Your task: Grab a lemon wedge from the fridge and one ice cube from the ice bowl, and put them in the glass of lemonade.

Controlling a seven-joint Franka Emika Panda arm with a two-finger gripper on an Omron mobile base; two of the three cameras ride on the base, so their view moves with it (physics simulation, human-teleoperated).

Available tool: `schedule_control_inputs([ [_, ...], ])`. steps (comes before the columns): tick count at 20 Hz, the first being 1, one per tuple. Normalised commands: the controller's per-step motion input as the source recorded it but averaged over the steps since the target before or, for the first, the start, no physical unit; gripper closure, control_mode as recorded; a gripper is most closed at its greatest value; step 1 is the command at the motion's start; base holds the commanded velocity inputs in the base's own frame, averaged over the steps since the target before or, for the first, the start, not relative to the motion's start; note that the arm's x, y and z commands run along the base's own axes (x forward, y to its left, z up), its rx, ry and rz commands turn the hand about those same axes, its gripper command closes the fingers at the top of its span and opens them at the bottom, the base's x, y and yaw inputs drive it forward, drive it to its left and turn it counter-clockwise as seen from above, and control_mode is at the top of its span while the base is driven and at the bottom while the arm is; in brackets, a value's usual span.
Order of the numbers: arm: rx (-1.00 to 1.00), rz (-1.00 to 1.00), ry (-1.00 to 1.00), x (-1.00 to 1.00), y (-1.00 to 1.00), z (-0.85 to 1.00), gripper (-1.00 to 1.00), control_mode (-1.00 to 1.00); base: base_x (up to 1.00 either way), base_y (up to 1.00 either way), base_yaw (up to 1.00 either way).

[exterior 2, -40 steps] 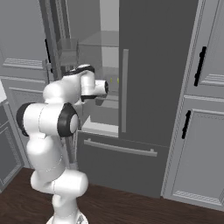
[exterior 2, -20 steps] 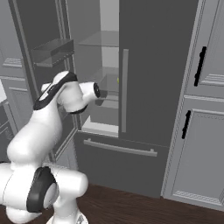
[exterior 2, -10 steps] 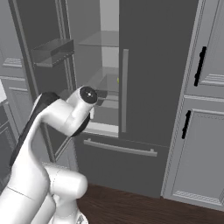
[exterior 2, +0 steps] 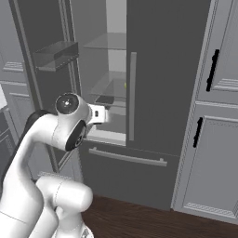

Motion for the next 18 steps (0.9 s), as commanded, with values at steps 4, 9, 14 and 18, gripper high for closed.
schedule_control_inputs([
  [4,-0.03,-0.31,-0.16,0.99,-0.21,0.58,-1.00,-1.00,0.00,0.00,0.00],
  [9,0.21,-0.14,0.00,0.69,-0.70,0.41,-1.00,-1.00,0.00,0.00,0.00],
  [14,0.24,-0.01,0.00,0.57,-0.33,0.24,-1.00,-1.00,0.00,0.00,0.00],
  [18,0.03,0.01,-0.01,0.61,0.04,0.09,-1.00,-1.00,0.00,0.00,0.00],
])
